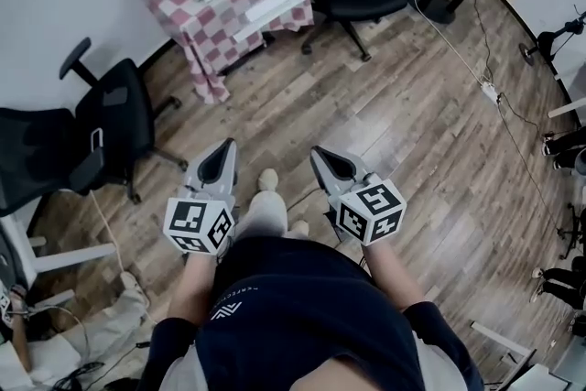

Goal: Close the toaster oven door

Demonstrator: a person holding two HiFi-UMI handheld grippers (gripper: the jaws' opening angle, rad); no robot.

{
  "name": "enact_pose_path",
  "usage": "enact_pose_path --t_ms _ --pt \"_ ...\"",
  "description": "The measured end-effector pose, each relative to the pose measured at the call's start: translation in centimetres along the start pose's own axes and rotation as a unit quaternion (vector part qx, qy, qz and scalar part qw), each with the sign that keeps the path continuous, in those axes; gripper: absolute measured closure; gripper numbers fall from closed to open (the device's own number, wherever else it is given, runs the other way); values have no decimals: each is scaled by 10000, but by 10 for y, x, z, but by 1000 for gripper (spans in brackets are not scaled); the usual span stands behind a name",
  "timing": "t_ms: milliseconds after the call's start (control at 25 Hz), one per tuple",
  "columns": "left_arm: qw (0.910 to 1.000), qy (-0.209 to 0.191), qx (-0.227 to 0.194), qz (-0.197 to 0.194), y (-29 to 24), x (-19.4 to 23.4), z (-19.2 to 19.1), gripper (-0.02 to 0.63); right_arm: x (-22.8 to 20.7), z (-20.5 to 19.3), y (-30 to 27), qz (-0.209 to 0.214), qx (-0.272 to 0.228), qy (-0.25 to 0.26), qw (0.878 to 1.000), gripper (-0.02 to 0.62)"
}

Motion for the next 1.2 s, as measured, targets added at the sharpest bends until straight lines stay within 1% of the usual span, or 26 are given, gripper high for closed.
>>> enact_pose_path --t_ms 120,280,440,600,800,920,1040,1200 --pt "9998 79 124 -145 -21 10 -2 589 -13 7 -13 -123 56 -28 9999 594" --pt "9995 6 160 -269 -50 28 4 589 -29 27 -43 -233 51 -58 9997 594" --pt "9997 144 84 -196 -70 60 16 590 -28 49 -82 -104 63 124 9998 594" --pt "9999 40 130 -69 -89 87 18 589 -33 64 -114 -73 67 279 9996 594" --pt "9999 23 153 -12 -110 121 20 588 -49 79 -159 -263 24 246 9993 594" --pt "9997 74 217 -25 -120 139 19 588 -51 85 -185 -183 60 200 9996 594" --pt "9996 108 264 -46 -129 156 18 577 -51 90 -210 -112 41 182 9998 594" --pt "9995 47 309 -39 -139 177 21 535 -56 97 -235 -193 10 134 9997 594"
Point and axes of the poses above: the fingertips, and each gripper's own axes: y backward along the fingers, x to its left, z out of its top, the point moved 5 cm from there along y, backward along the fingers, and after that the axes turned 7 degrees about -z, right-handed, at the moved point
